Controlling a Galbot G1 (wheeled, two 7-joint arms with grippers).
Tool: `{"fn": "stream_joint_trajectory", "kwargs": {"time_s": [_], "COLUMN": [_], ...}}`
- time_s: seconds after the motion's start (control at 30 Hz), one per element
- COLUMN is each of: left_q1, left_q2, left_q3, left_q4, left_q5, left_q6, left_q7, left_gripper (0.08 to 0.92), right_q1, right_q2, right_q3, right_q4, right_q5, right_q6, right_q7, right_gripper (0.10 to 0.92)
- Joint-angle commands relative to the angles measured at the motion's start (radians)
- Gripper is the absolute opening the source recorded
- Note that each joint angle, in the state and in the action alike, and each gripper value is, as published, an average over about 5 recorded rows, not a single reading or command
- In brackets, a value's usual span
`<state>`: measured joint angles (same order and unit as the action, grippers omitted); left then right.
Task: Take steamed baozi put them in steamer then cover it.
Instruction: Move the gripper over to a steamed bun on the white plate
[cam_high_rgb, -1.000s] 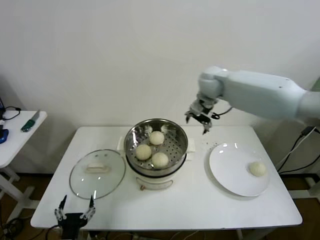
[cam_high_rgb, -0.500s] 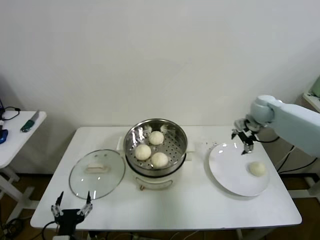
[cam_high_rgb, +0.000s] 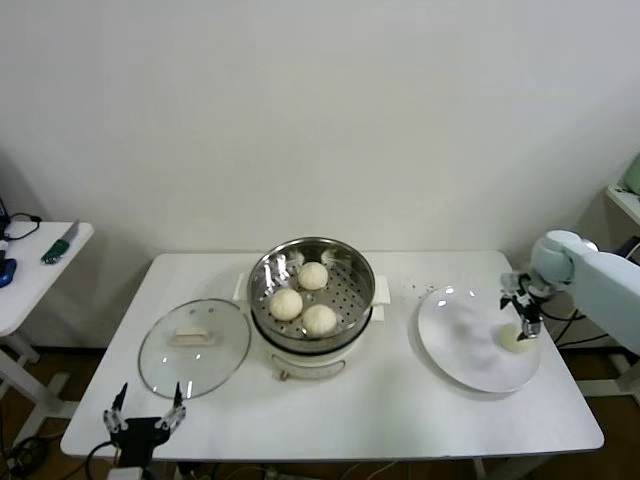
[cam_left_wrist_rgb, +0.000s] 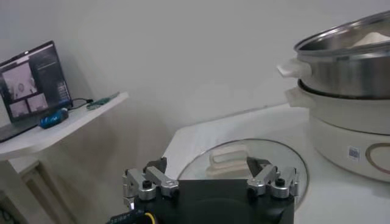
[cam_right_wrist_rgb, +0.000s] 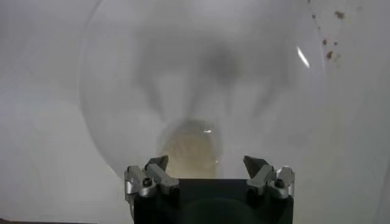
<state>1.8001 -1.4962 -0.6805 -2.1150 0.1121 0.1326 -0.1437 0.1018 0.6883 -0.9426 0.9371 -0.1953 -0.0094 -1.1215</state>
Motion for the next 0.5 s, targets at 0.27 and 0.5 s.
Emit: {"fn": "stream_joint_trajectory", "kwargs": {"time_s": [0.27, 0.5], "left_q1": [-0.007, -0.015], "left_q2": [-0.001, 0.002], "left_q3": [-0.003, 0.000], "left_q4": [0.009, 0.013], "left_q5": [0.000, 0.000], "left_q6": [0.005, 0.011], "left_q7": [-0.002, -0.004], "left_gripper": [0.823, 0.823], "right_q1": [-0.090, -0.085], "right_q2": [0.040, 0.054], "right_q3": [0.083, 0.075], "right_q4": [-0.105, -0.113], "right_q5": [-0.048, -0.036], "right_q6": [0.008, 0.005], "right_q7": [-0.007, -0.018], "right_gripper": [0.823, 0.823]}}
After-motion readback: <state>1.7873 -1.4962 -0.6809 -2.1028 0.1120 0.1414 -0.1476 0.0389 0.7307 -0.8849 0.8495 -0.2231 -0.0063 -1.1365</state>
